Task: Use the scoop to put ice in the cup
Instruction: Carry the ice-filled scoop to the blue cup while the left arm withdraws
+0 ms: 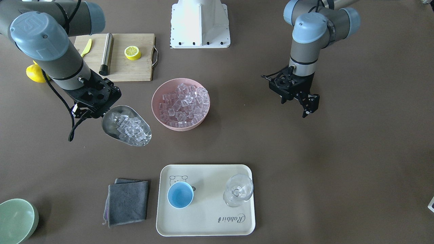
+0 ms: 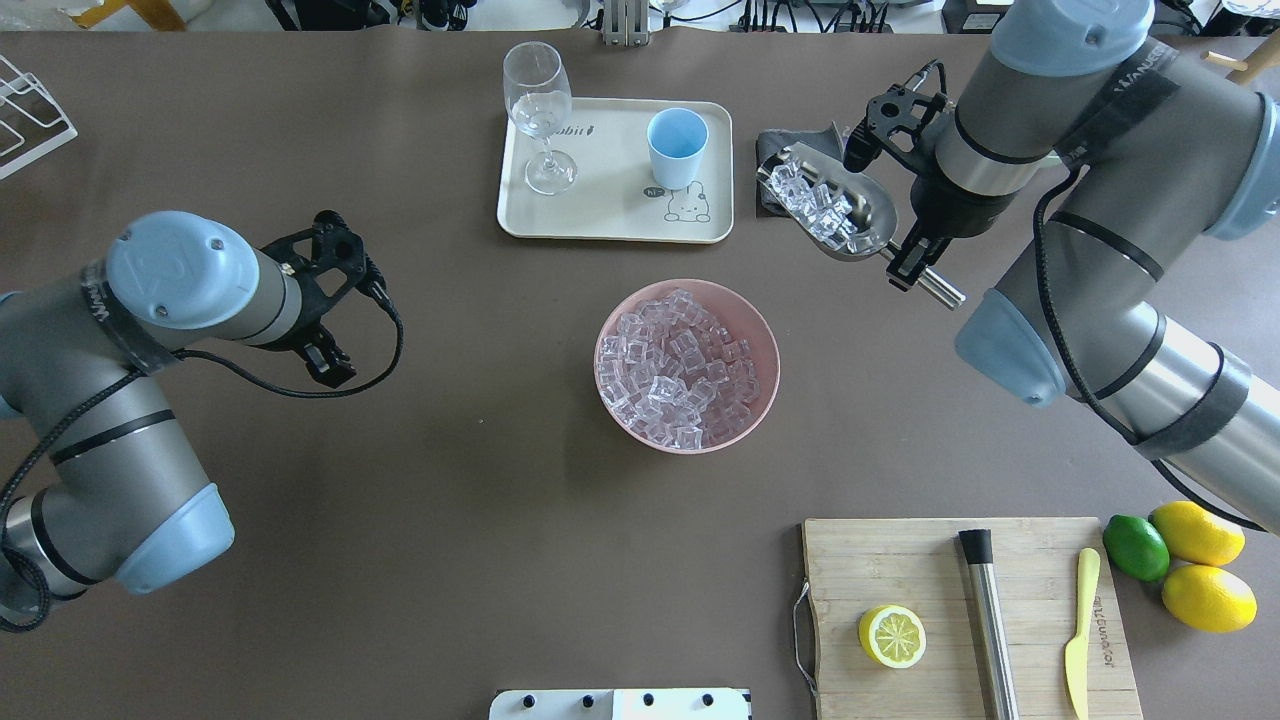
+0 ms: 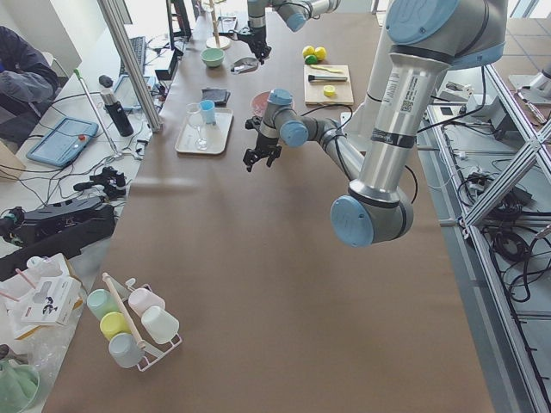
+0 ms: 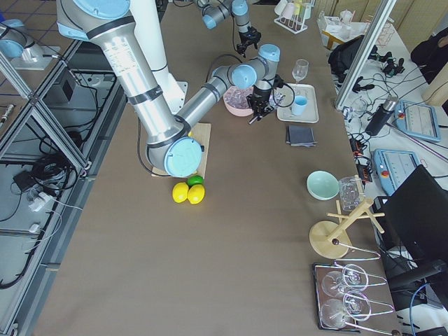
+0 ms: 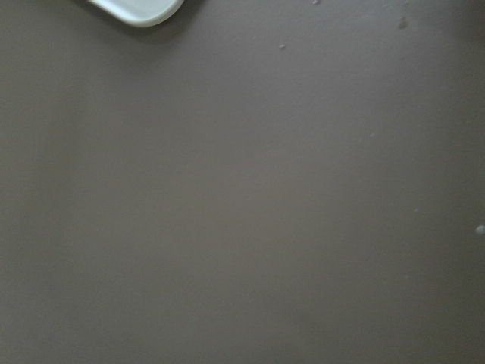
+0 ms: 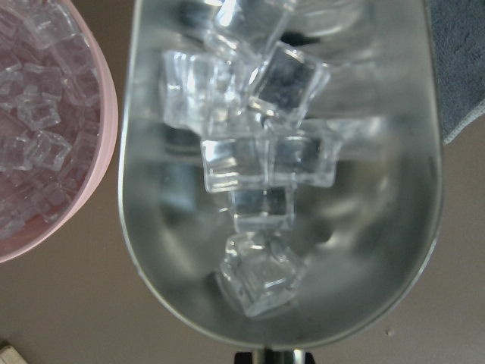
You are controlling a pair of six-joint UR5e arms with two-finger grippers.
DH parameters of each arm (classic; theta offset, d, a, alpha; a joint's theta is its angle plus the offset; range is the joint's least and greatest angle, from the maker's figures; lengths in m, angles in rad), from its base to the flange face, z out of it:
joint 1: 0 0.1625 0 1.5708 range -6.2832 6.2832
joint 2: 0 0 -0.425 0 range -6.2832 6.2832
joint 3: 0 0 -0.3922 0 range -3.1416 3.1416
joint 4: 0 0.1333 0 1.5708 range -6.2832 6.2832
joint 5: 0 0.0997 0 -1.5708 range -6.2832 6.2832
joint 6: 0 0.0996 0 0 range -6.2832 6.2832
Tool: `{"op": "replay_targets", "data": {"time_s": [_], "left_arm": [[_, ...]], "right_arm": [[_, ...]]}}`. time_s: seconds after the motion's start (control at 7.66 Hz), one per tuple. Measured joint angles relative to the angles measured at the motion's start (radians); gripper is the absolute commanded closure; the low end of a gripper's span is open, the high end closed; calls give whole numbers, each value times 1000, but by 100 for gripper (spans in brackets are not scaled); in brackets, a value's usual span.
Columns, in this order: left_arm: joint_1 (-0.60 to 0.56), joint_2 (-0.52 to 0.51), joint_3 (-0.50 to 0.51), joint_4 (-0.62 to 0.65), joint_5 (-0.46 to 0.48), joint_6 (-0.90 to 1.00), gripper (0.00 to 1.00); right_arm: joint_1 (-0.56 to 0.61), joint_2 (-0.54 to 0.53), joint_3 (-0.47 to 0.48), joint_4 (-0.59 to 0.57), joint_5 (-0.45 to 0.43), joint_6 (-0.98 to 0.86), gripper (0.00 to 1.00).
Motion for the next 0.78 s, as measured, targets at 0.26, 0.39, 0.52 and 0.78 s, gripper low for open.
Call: {"op": "replay_targets", "data": {"time_s": [0.26,0.39,0.52,0.78], "left_arm": [[-152,41,10,61,-127,0,2],[-234,85,12,74,-186,-1,2],[-316,147,14,77,-246,-2,2],[-472,272,14,77,-383,-1,2]], "right_arm": [[9,113,-97,-148,12,-11,100],[11,178,-158,-214,9,-33,100],[12,243,-231,-259,1,-55,100],[13,371,-396,-305,-44,-112,100]]}}
